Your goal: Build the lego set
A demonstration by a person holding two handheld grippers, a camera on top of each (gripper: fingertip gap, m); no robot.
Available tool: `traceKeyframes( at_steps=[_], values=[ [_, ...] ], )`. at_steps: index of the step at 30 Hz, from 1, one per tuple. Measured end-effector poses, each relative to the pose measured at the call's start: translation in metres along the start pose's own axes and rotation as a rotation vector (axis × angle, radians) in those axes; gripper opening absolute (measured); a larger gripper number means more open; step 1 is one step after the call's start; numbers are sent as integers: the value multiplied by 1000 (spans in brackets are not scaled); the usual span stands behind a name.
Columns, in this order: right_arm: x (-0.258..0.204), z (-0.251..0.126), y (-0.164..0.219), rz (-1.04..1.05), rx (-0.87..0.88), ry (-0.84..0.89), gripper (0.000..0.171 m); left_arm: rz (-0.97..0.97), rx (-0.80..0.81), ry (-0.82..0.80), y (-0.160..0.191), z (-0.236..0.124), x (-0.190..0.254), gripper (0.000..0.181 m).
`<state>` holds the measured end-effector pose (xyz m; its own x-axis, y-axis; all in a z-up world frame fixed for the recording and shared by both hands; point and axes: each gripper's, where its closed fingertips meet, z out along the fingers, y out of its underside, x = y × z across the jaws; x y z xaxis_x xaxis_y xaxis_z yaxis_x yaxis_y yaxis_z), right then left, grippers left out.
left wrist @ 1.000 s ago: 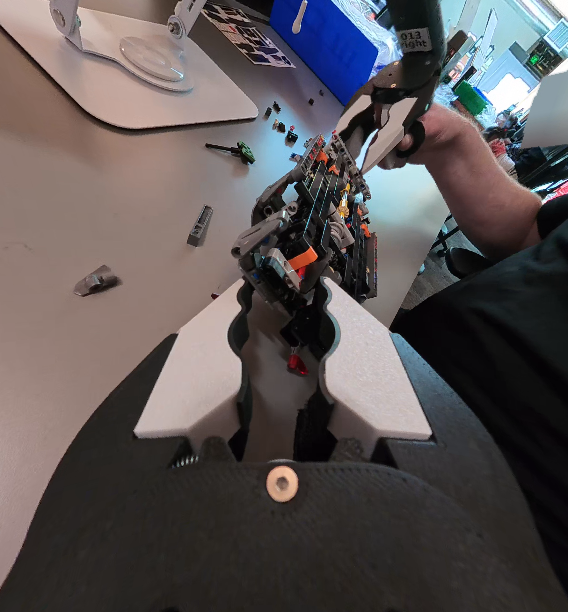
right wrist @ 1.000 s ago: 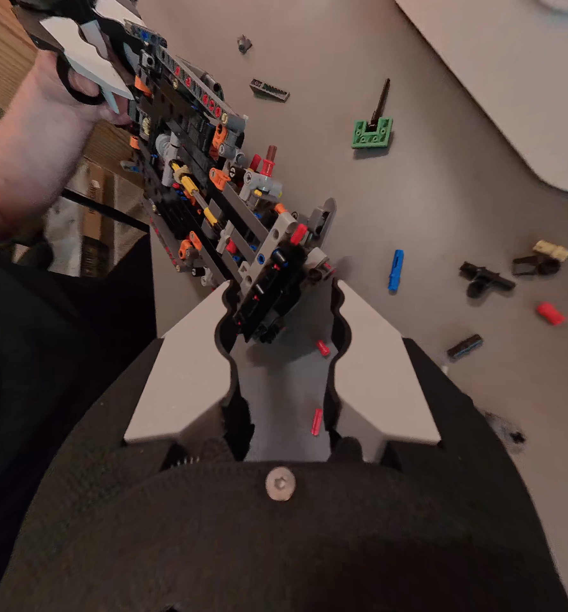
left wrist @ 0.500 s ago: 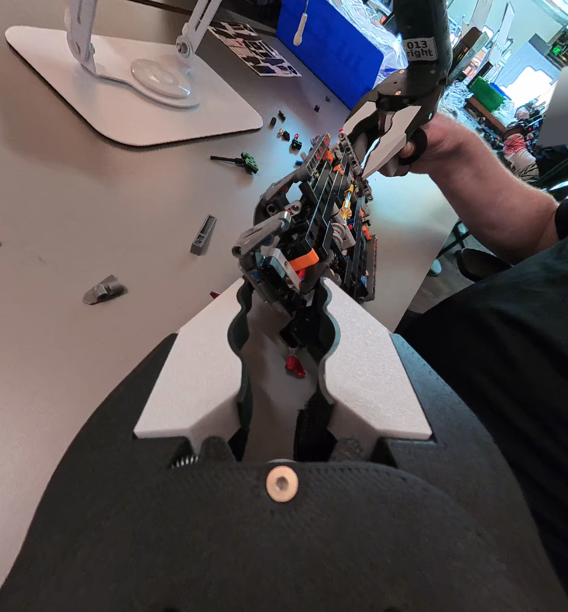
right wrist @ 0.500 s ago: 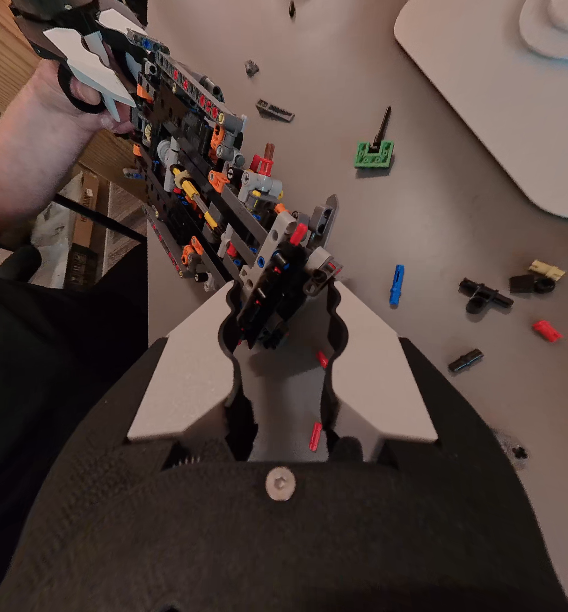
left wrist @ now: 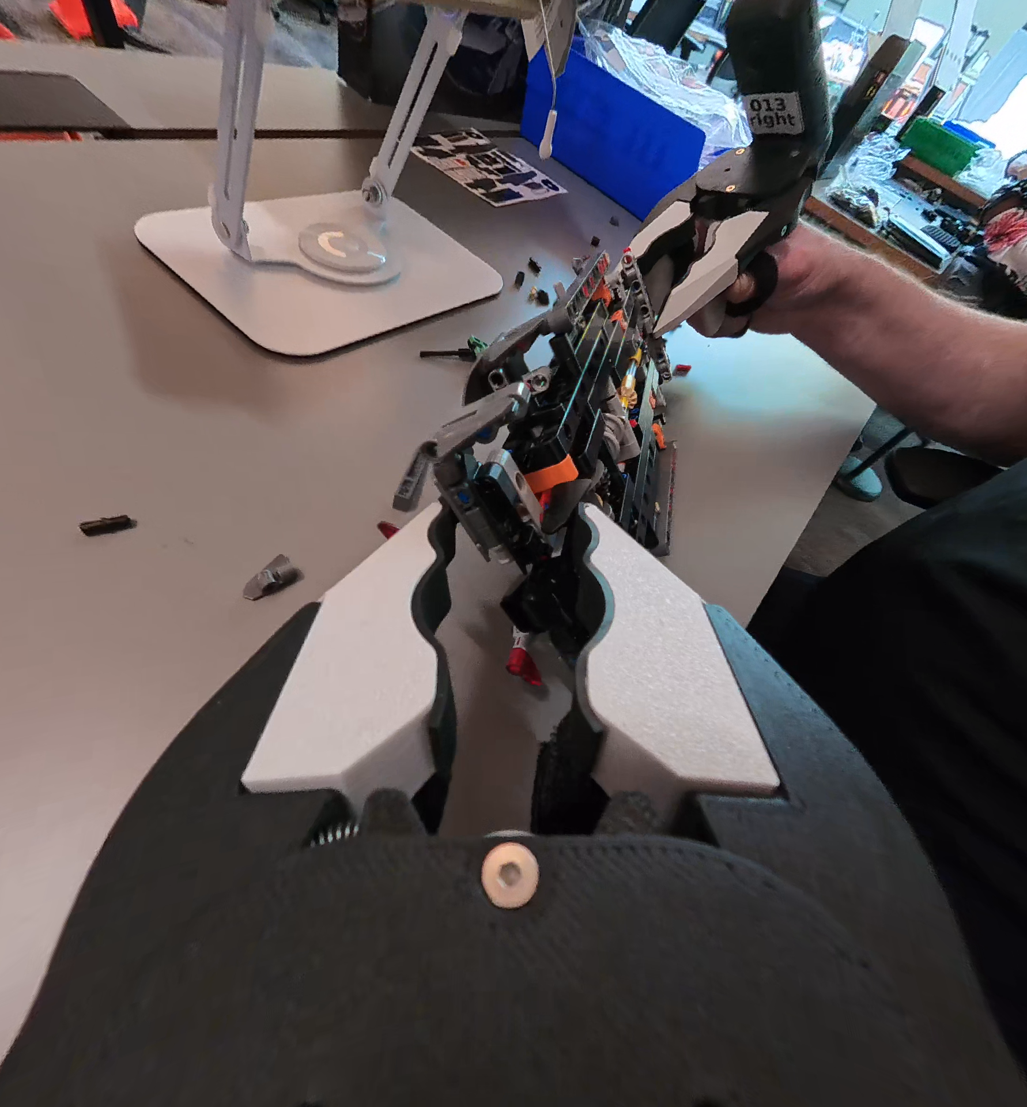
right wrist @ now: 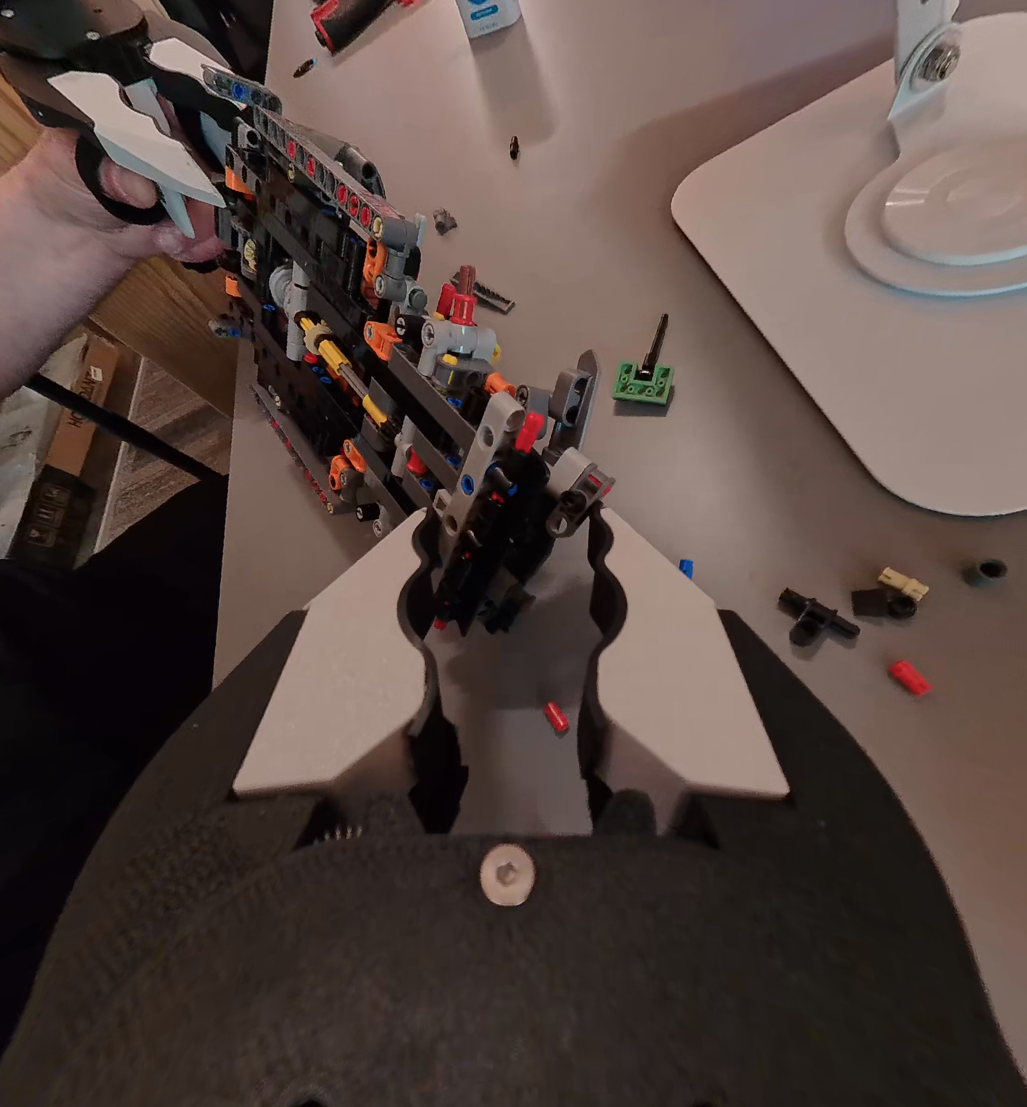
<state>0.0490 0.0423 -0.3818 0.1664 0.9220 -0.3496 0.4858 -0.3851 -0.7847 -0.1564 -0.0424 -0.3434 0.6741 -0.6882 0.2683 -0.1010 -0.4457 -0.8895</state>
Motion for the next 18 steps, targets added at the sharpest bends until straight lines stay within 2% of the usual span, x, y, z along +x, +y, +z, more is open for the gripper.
traceKeyframes(
  at_steps=[18],
  values=[
    [8, -5, -22, -184, 159, 126, 45, 209, 106, -78, -17, -4, 5, 37]
  ],
)
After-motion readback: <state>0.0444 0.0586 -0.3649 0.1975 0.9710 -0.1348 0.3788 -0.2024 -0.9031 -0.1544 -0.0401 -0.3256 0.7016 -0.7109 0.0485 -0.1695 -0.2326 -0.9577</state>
